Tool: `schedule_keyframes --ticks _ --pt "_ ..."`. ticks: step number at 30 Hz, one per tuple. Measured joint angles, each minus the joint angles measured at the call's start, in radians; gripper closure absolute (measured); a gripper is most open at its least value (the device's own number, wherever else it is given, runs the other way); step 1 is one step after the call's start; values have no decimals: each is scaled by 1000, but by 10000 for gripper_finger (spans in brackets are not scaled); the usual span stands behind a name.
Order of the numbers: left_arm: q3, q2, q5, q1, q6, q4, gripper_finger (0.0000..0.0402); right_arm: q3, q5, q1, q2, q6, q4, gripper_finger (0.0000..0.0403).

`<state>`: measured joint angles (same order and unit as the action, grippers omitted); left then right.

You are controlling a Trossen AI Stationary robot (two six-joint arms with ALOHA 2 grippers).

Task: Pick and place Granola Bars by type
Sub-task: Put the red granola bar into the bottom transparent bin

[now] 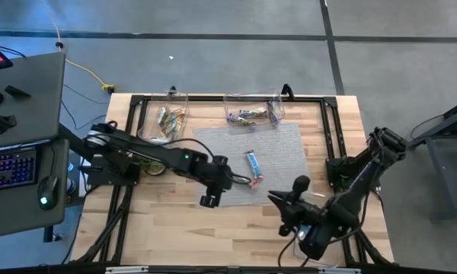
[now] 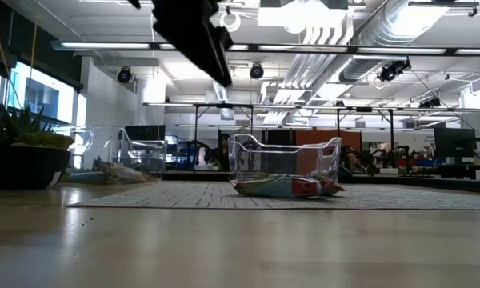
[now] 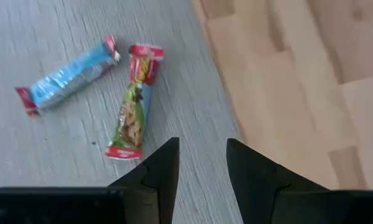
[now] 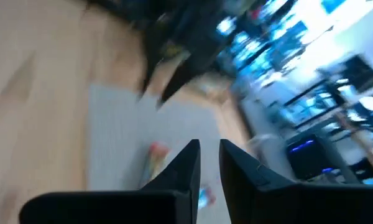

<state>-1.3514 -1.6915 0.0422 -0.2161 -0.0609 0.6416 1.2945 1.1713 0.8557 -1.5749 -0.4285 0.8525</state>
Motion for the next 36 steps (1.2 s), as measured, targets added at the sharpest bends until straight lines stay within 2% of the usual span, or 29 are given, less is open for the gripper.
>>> schedule_keyframes --ticks 3,6,9,12,19,24,29,32,36 --pt "0 -33 2 0 33 11 275 0 50 -30 0 34 -136 367" --pt "0 -34 16 0 54 65 275 0 20 -72 0 7 -203 381" --pt "0 -3 75 0 109 140 275 0 -160 -152 0 -62 -209 392" --pt "-2 49 107 0 160 205 275 0 -337 -247 -2 -65 -204 391" --pt "-2 156 144 0 205 274 275 0 -467 -467 -23 41 -181 342" --pt "-2 211 156 0 220 336 275 0 -619 -614 -43 1 -123 291" --pt "-2 258 230 0 283 399 275 0 -770 -716 -90 -169 -67 255" --pt "-2 267 280 0 309 406 275 0 -778 -749 -144 -295 -68 248" --pt "0 263 284 0 305 413 275 -1 -809 -779 -219 -365 -101 249"
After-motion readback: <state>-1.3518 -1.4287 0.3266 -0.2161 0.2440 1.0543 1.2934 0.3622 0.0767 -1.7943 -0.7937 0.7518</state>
